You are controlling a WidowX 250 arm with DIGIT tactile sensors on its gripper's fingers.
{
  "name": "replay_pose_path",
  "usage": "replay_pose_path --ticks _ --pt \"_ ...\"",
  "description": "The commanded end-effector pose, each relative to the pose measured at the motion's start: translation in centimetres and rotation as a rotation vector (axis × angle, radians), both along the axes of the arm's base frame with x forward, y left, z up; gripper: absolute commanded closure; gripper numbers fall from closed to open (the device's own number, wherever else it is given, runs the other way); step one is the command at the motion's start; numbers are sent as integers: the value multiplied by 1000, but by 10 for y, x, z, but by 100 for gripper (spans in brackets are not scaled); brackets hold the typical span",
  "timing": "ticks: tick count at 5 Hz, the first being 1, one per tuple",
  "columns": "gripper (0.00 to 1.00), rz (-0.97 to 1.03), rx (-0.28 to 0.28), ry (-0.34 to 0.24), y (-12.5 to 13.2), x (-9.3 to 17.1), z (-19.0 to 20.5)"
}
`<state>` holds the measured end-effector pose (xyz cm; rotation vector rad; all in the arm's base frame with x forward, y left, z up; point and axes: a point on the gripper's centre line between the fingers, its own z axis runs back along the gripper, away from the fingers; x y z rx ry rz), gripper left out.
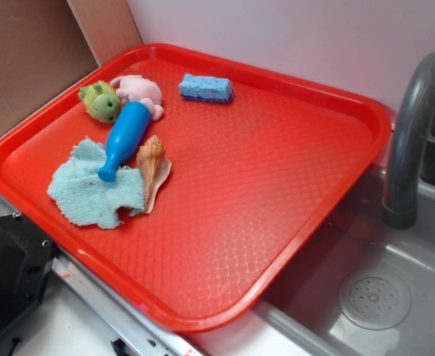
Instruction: Grab the blue bottle.
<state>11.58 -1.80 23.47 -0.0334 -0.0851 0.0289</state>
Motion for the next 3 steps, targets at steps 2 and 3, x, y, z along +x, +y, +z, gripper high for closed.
replay_pose_path --ticks 2,3 --pt "0 250 6 -40 2 8 -5" --pt "0 500 8 -104 10 18 -12"
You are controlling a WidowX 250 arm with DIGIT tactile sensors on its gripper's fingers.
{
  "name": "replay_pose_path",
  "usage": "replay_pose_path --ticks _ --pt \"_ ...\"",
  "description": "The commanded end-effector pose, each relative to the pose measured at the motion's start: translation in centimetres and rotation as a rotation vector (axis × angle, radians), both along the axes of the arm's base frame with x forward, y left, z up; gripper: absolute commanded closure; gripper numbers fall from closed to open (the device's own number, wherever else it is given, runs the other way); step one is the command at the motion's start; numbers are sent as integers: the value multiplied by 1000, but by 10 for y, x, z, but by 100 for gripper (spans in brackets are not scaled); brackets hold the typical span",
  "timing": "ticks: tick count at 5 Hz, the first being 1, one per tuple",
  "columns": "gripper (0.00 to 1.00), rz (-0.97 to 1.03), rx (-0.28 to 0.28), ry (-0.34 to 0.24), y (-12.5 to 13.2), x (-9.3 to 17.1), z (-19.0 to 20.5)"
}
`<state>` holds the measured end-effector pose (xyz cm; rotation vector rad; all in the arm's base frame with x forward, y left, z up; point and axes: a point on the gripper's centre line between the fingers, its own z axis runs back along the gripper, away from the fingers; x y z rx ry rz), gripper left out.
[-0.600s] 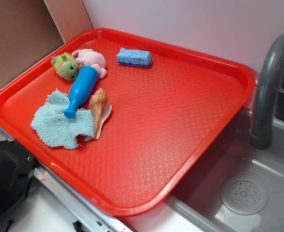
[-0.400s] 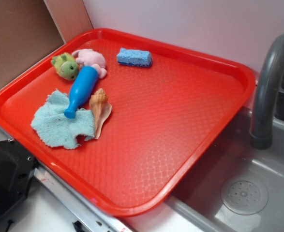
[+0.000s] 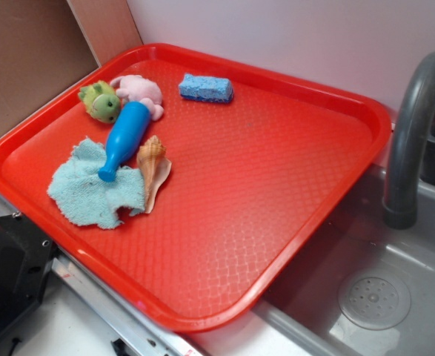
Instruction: Grab the blue bottle.
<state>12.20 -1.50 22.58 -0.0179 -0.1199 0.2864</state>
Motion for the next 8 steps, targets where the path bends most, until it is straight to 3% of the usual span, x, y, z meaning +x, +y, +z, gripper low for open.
replay_pose_path --ticks 1,2,3,5,6,7,8 --pt "0 482 -8 -123 17 29 -20" --pt "0 472 26 -162 23 51 -43" --pt "0 491 9 -152 31 75 -76" --pt "0 431 23 -59 38 96 -135" --pt "0 449 43 12 51 99 -162" --pt "0 470 59 46 62 96 -176" --pt "0 471 28 85 69 95 -190"
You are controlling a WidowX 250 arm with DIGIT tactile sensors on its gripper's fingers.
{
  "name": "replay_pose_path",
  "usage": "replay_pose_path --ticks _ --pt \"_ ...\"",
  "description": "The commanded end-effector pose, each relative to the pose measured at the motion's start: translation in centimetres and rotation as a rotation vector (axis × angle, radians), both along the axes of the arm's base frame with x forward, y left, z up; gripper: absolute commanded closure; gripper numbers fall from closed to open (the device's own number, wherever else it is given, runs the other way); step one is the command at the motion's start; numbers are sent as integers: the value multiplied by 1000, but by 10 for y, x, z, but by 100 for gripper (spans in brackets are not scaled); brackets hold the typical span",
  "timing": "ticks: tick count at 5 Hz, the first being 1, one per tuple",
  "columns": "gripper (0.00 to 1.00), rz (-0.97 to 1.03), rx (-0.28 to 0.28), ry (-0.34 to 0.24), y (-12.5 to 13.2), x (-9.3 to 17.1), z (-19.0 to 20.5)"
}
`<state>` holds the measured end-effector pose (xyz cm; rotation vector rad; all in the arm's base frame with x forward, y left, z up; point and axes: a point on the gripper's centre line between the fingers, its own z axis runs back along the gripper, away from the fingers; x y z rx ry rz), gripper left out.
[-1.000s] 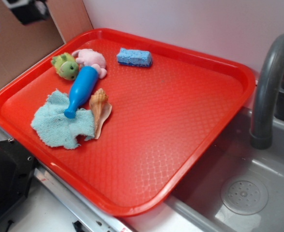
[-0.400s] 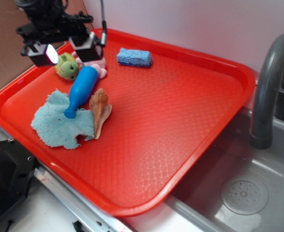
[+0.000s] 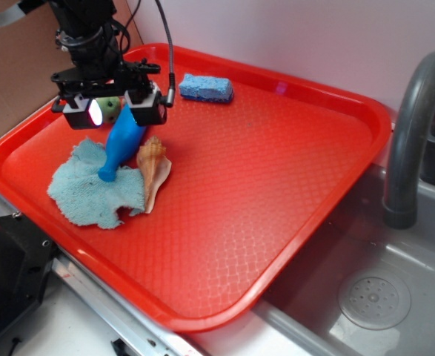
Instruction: Grab the blue bottle.
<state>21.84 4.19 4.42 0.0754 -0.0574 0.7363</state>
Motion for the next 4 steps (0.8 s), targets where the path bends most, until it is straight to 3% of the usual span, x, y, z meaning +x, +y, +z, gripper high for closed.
replay_pose_path --ticks 1,2,3,4 --pt "0 -25 -86 32 8 -1 -21" --pt "0 -44 -107 42 6 -1 -25" --pt "100 -44 -112 21 5 -2 -26" --pt "100 -14 -140 11 6 -3 -13"
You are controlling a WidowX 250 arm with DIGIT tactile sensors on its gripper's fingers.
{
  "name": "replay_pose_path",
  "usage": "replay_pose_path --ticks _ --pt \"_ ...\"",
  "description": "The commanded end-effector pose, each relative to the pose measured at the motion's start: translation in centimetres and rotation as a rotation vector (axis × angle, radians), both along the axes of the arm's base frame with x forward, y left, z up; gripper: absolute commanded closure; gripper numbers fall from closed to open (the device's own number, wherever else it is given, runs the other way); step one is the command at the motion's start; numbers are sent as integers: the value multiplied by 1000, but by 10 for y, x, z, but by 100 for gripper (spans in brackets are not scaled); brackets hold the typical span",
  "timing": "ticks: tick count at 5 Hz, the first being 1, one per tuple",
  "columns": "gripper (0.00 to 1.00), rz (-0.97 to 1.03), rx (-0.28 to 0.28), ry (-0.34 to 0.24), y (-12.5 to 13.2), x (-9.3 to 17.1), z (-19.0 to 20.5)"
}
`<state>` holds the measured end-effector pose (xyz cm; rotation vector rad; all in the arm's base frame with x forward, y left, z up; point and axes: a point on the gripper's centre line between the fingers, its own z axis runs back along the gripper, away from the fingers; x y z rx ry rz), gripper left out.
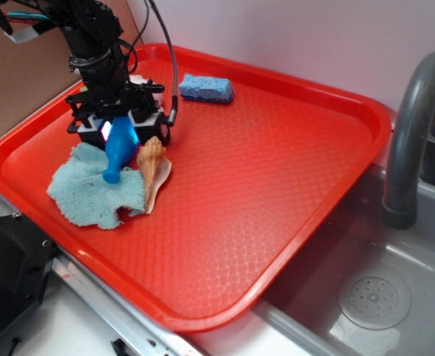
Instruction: Grab the blue bottle.
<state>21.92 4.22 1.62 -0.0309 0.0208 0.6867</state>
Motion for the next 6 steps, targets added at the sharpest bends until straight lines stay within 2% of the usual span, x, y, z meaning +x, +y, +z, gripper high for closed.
replay_pose_path --ticks 1,2,3,4,5,6 --pt "100 -36 0 -62 1 -1 65" --pt "100 -215 -117 -42 -11 6 107" --pt "100 -387 -68 -137 -56 -9 158" --pt "100 -405 -93 -216 -70 -36 208" --pt "100 -375 -73 -291 -67 -52 226" --pt "100 -344 -91 -244 -62 -48 219"
